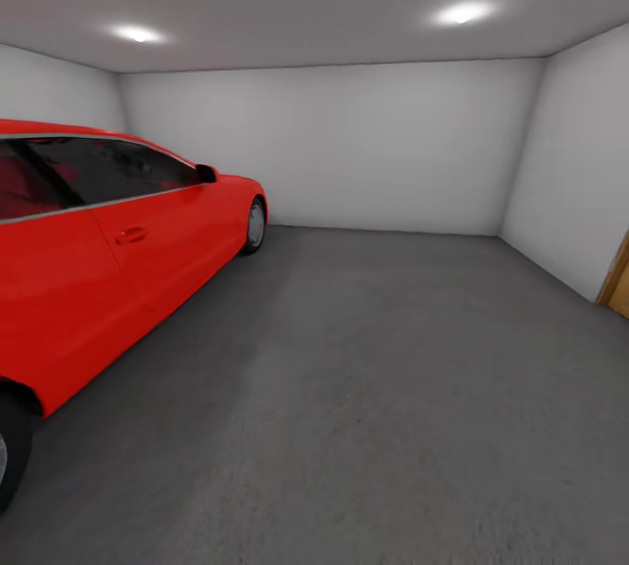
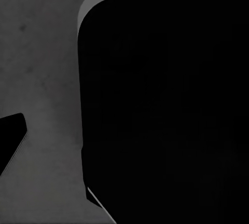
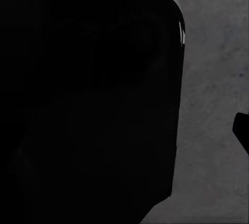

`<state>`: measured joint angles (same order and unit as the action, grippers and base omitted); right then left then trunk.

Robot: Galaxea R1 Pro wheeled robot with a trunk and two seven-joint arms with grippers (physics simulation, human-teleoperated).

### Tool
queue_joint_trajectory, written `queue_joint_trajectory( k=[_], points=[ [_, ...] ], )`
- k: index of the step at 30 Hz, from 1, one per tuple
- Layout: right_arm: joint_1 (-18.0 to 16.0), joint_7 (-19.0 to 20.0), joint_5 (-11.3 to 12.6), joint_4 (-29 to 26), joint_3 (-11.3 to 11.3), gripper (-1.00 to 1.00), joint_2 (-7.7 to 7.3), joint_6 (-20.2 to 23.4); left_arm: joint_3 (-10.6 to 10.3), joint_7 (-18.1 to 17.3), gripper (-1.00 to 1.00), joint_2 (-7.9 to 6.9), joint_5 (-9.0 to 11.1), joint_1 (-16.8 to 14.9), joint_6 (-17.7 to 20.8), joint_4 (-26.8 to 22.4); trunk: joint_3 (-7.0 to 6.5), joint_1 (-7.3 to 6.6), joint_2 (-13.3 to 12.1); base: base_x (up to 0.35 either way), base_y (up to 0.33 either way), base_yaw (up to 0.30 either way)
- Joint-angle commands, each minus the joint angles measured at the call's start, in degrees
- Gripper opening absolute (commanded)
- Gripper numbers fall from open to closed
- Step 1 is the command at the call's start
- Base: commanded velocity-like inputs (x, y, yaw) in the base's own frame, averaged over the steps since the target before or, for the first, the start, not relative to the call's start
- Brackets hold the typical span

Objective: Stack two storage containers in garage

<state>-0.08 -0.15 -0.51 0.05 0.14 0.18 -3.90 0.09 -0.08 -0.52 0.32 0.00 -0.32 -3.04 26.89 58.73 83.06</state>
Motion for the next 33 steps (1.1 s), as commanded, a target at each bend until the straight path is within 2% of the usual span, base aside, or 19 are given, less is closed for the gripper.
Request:
queue_joint_trajectory(
  k=[1, 5, 9, 17, 19, 23, 25, 33],
  points=[
    [-0.01, 0.00, -0.06, 0.02, 0.01, 1.00, 0.01, -0.19, 0.00, -0.01, 1.00, -0.01, 0.03, 0.00, -0.03, -0.03, 0.04, 0.00, 0.02, 0.000, 0.000, -0.300],
    [-0.01, -0.25, -0.13, 0.03, 0.03, 1.00, 0.03, -2.08, 0.00, -0.01, 1.00, 0.01, 0.03, 0.00, -0.03, -0.03, 0.04, 0.00, 0.02, 0.000, 0.000, -0.300],
    [-0.01, -0.35, 0.11, 0.03, 0.04, 1.00, 0.08, -6.28, 0.00, -0.01, 1.00, 0.00, 0.03, 0.00, -0.03, -0.03, 0.04, 0.00, 0.02, 0.000, 0.000, -0.300],
    [-0.01, 0.38, 0.22, 0.05, 0.33, 1.00, 0.01, -7.20, 0.00, -0.01, 1.00, -0.01, 0.03, 0.00, -0.03, -0.03, 0.04, 0.00, 0.02, 0.000, 0.000, -0.300],
    [-0.01, 0.52, -0.33, 0.09, 0.37, 1.00, -0.02, -7.32, 0.00, -0.01, 1.00, -0.01, 0.03, 0.00, -0.03, -0.03, 0.04, 0.00, 0.02, 0.000, 0.000, -0.300],
    [-0.01, 0.71, -3.81, 0.13, 0.14, 1.00, -0.08, -7.49, 0.00, -0.01, 1.00, -0.01, 0.03, 0.00, -0.03, -0.03, 0.04, 0.00, 0.02, 0.000, 0.000, -0.300],
    [-0.01, 0.82, -4.77, 0.20, 0.06, 1.00, -0.09, -7.54, 0.00, -0.01, 1.00, -0.01, 0.03, 0.00, -0.03, -0.03, 0.04, 0.00, 0.02, 0.000, 0.000, -0.300],
    [-0.01, 0.75, -4.78, 0.21, -0.14, 1.00, 0.00, -7.67, 0.00, -0.01, 1.00, -0.01, 0.03, 0.00, -0.03, -0.03, 0.04, 0.00, 0.02, 0.000, 0.000, -0.300]
  ],
)
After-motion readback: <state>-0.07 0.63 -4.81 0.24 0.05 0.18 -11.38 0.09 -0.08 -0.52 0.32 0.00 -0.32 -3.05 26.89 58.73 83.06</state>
